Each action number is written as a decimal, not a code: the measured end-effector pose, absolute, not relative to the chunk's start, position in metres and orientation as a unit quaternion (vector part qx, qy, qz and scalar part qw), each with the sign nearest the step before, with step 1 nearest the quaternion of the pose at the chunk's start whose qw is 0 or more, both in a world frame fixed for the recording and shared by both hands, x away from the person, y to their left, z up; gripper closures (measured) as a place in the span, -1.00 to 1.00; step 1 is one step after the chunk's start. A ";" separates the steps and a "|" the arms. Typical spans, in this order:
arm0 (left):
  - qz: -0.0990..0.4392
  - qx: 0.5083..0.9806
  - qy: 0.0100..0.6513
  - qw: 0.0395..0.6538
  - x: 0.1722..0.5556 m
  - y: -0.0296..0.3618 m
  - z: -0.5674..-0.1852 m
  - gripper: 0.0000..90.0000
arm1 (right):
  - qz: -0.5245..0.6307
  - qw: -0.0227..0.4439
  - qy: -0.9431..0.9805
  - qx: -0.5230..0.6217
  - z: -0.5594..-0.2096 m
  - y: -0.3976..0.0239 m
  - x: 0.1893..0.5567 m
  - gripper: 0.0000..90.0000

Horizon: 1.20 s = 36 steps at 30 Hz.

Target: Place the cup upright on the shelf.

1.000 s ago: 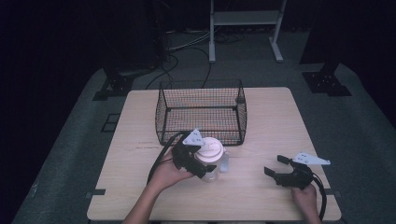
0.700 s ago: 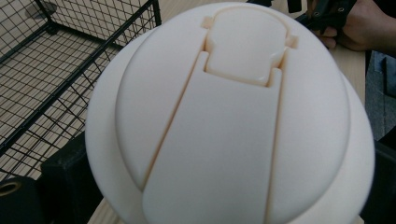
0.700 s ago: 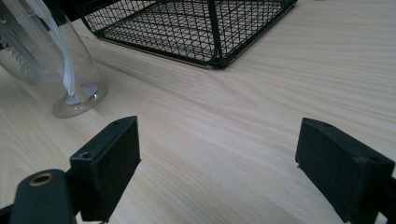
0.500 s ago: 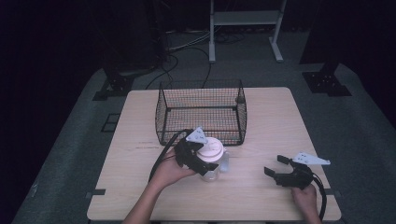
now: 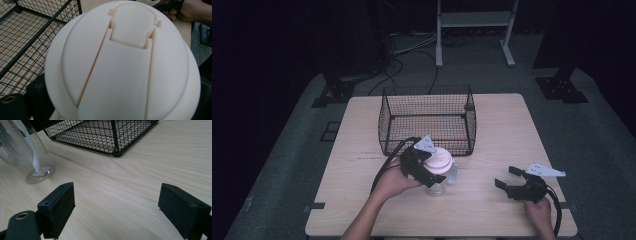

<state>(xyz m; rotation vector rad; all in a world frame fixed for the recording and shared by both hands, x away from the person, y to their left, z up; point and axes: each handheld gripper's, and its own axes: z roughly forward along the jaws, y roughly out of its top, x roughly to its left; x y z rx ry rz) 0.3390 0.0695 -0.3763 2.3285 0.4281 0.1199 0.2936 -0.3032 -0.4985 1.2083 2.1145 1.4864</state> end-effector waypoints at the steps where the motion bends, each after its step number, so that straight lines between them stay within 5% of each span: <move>1: 0.047 0.910 0.166 0.376 0.339 0.069 -0.375 -0.87 | 0.515 0.144 0.733 0.419 -0.498 -0.303 0.294 -0.71; 36: 0.058 0.921 0.131 0.361 0.348 0.062 -0.300 -0.87 | 0.518 0.146 0.732 0.418 -0.498 -0.303 0.294 -0.71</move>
